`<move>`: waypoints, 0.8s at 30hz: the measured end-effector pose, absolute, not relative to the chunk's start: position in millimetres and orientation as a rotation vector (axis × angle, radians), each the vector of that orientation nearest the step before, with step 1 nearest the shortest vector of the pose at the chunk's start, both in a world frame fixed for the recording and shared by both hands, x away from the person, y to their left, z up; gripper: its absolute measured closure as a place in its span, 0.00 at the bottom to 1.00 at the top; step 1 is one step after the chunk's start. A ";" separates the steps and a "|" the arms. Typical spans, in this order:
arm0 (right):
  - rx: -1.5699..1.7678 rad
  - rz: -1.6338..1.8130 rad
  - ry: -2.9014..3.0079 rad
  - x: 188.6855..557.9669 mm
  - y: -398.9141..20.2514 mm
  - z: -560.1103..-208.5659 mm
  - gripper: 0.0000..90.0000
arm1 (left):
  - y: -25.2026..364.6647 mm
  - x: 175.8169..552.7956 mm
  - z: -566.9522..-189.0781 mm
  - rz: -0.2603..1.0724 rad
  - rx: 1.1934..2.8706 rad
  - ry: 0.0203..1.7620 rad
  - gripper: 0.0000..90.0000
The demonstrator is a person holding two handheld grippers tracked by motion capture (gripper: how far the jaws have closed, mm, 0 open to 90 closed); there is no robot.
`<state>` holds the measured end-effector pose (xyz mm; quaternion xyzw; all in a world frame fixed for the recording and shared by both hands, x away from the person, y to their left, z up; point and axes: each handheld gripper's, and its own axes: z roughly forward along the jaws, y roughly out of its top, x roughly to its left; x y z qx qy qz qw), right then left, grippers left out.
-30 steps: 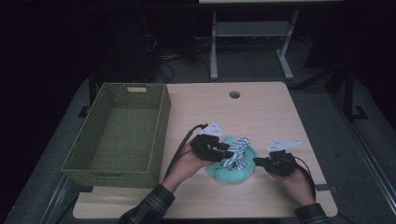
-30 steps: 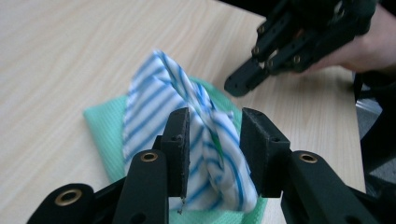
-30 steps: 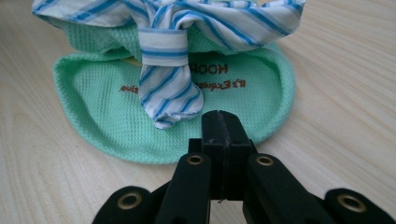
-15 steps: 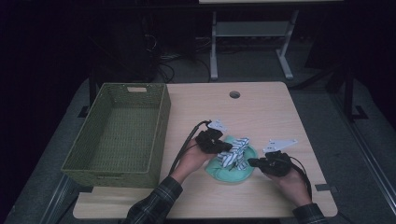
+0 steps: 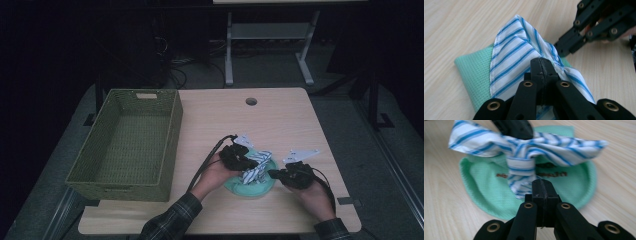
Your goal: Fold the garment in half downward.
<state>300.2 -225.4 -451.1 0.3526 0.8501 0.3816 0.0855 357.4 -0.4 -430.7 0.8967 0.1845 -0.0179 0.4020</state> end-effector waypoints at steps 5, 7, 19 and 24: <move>1.097 1.140 2.502 298.9 -240.4 -449.5 1.00 | -9.1 353.9 -434.7 -0.057 2.272 0.458 0.99; 1.098 1.138 2.493 298.6 -243.8 -450.0 1.00 | -11.4 353.2 -435.7 -0.058 2.276 0.448 0.99; 1.150 1.107 2.445 298.4 -261.2 -449.5 1.00 | -39.9 345.4 -451.1 -0.094 2.315 0.407 0.99; 1.145 1.109 2.435 299.2 -261.7 -448.2 1.00 | -44.4 342.8 -456.0 -0.096 2.334 0.410 0.99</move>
